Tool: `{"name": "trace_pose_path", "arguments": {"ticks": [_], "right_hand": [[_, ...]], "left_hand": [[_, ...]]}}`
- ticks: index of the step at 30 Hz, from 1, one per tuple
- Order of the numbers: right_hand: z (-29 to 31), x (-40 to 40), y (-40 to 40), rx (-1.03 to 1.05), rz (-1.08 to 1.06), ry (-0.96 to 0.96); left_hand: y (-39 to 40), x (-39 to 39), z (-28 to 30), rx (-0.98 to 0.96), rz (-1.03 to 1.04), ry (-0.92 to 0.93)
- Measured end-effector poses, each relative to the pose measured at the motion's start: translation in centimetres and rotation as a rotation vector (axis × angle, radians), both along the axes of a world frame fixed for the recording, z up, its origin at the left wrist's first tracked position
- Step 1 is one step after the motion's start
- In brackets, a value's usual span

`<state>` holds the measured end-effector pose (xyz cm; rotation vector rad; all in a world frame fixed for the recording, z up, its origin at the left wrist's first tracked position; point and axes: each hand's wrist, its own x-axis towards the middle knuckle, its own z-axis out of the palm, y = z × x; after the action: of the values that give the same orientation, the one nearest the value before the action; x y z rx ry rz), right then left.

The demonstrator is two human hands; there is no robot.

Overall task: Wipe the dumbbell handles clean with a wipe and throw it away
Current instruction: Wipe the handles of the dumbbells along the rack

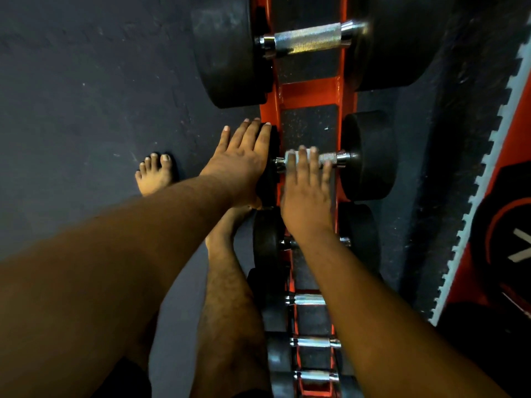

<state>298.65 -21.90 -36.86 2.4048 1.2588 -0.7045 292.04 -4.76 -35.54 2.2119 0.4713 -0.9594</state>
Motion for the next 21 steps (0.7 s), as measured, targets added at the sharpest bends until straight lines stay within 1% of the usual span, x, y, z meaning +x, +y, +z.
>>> {"name": "trace_pose_path", "arguments": {"ticks": [2,4,6,12,15,17,18,19,20,21], "right_hand": [[-0.3,1.3,0.8,-0.035,0.085,-0.029],[-0.3,3.2,1.3,-0.079,0.059,-0.12],[-0.3,4.0,1.9,-0.072,0.04,-0.142],[-0.5,1.9,1.6,0.05,0.227,0.097],[-0.4,1.8,0.2,0.153,0.169,0.148],[-0.2,0.7,-1.0,0.244,0.091,0.173],[-0.1,-0.3,-1.8,0.286,0.019,0.191],[0.1,-1.4,-2.3,0.333,-0.111,0.215],[0.1,-2.6,-2.8,0.382,-0.335,0.253],[0.1,-3.6,-2.9,0.427,-0.659,0.305]], "left_hand": [[0.1,0.0,0.0,0.009,-0.001,0.007],[0.1,0.0,-0.1,0.017,0.0,0.011],[0.0,0.0,-0.2,0.022,0.002,0.01],[0.1,0.2,0.4,0.01,0.003,0.026],[-0.1,0.2,0.4,0.023,0.009,0.023],[-0.2,0.2,0.3,0.019,0.017,0.018],[-0.2,0.2,0.3,0.018,0.021,0.014],[-0.1,0.1,0.3,0.02,0.022,0.011],[-0.1,0.1,0.2,0.022,0.023,0.007],[0.0,0.1,0.2,0.026,0.022,0.004]]}}
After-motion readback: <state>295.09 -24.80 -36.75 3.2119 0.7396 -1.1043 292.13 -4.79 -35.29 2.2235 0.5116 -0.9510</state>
